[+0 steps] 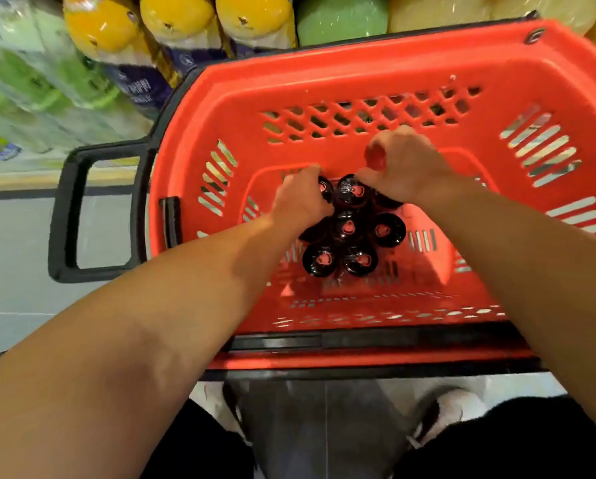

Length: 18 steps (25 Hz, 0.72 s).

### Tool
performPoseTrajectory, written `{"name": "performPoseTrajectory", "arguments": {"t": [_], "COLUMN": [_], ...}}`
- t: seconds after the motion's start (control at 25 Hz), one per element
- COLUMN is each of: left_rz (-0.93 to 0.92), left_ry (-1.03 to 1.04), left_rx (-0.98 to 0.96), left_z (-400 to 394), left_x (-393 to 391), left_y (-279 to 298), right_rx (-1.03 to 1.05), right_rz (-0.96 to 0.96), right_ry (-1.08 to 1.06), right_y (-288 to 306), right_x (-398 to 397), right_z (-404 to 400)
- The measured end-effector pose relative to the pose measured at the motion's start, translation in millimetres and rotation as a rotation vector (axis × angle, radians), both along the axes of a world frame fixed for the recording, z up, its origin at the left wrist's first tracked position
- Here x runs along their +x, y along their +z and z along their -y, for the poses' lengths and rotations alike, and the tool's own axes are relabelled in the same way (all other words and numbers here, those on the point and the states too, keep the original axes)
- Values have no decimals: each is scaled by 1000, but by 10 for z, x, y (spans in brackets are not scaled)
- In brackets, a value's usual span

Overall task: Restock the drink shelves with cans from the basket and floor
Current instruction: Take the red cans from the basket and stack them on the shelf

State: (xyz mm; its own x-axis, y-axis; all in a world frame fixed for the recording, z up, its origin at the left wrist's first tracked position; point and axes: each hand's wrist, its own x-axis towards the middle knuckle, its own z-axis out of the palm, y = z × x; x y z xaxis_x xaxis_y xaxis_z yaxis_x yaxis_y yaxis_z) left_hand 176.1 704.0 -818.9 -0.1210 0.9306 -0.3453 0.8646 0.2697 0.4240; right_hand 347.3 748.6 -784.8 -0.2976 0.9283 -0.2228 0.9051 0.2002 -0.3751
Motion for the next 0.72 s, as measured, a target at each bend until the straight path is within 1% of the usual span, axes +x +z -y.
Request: {"name": "performPoseTrajectory", "arguments": {"t": [0.16,0.36,0.4,0.56,0.72], "left_rz": [54,127,174,468,594], "left_ry": [59,32,69,235,221], "left_rx": [53,174,196,351,433], "left_z": [-32,22,46,119,127], "left_x": [-145,-395,-459,-625,-648], "left_y": [369,895,985,1186,1208], "right_rx": [18,30,30,44,26], "right_rz": [-58,-117,-120,-116,-59], "right_ry": [13,-31,-45,-43,28], "right_y": [140,240,254,297,245], "right_x": [32,56,57,9,-29], "right_z": [71,35,41,73,127]}}
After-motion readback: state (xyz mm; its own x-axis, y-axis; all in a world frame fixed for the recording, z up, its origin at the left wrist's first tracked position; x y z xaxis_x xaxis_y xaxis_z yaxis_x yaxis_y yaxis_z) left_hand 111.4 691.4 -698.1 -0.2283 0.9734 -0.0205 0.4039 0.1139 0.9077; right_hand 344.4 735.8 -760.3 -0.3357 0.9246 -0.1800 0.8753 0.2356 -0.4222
